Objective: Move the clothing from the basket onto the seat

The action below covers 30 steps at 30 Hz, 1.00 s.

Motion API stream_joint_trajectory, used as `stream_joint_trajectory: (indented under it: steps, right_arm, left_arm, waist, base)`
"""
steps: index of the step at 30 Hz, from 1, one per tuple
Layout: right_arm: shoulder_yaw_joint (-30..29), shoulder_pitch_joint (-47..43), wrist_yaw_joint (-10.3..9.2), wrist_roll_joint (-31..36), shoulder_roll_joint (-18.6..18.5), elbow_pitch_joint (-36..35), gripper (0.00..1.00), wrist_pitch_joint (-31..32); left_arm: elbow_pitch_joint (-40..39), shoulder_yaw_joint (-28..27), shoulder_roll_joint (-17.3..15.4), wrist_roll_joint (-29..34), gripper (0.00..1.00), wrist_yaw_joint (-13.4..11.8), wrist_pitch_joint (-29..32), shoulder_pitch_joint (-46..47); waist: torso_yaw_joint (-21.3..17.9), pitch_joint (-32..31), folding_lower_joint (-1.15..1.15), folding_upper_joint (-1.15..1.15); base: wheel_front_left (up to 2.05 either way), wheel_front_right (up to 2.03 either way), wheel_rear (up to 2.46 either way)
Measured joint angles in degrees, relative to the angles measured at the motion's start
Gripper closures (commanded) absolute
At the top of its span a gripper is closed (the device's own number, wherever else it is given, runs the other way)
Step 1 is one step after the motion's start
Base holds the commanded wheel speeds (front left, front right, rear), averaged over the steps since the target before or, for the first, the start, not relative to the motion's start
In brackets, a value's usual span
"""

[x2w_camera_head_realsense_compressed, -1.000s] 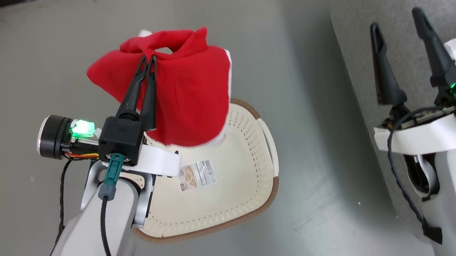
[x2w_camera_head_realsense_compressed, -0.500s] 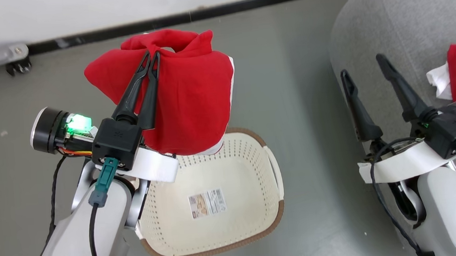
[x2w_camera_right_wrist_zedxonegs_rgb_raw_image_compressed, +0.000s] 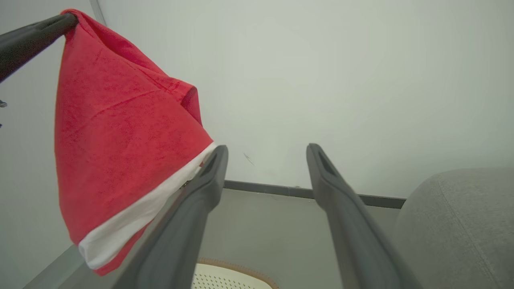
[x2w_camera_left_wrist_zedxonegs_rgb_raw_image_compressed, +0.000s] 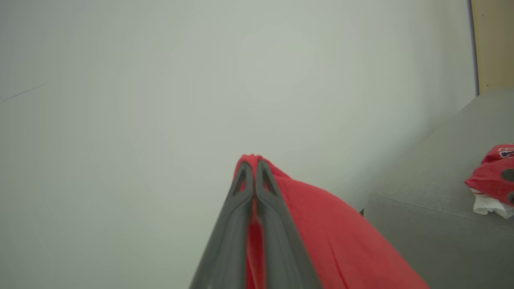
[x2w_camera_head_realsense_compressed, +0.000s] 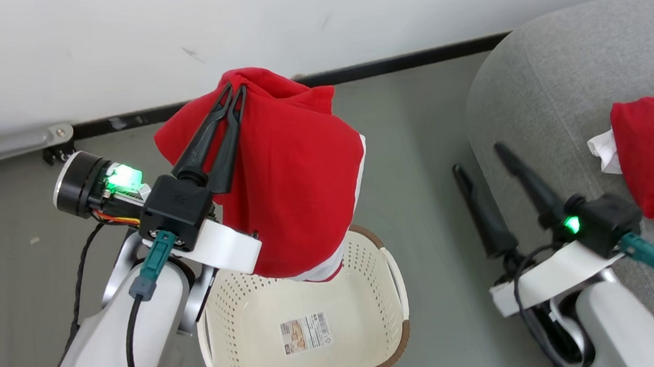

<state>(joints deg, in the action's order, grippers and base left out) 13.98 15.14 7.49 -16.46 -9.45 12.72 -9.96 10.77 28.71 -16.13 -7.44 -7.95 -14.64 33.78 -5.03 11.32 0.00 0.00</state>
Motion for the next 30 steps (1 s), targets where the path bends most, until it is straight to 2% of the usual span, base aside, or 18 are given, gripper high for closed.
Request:
stream_joint_trajectory:
  steps: [10, 19, 26, 30]
  right_arm:
    - [9.29, -3.48, 0.0, -12.4, -0.44, 0.19, 0.0, 2.98]
    - [13.15, -3.69, -0.01, -21.06, -3.18, -0.27, 0.0, 4.59]
    - [19.95, -3.68, -0.01, -29.66, -5.1, -4.46, 0.0, 6.41]
    - [20.56, -3.7, -0.01, -34.06, -6.92, -5.46, 0.0, 6.77]
  left_arm:
    - [-1.02, 1.77, 0.14, -0.09, 1.0, 2.14, 0.01, -0.36]
    - [-2.43, 3.49, 0.56, -0.09, 1.0, 3.32, 1.62, -0.54]
    - [-4.27, 4.99, 1.47, -0.1, 1.0, 3.98, 3.05, -0.6]
    - [-5.23, 5.55, 1.65, -0.1, 1.0, 4.31, 3.55, -0.65]
  waist:
    - [-0.01, -4.55, 0.0, 0.0]
    - [0.24, -7.64, 0.0, 0.0]
    - [0.73, -9.28, 0.0, 0.0]
    - [1.1, -9.97, 0.0, 0.0]
  base:
    - [0.0, 0.0, 0.0]
    - [0.0, 0.0, 0.0]
    - [0.0, 0.0, 0.0]
    - [0.0, 0.0, 0.0]
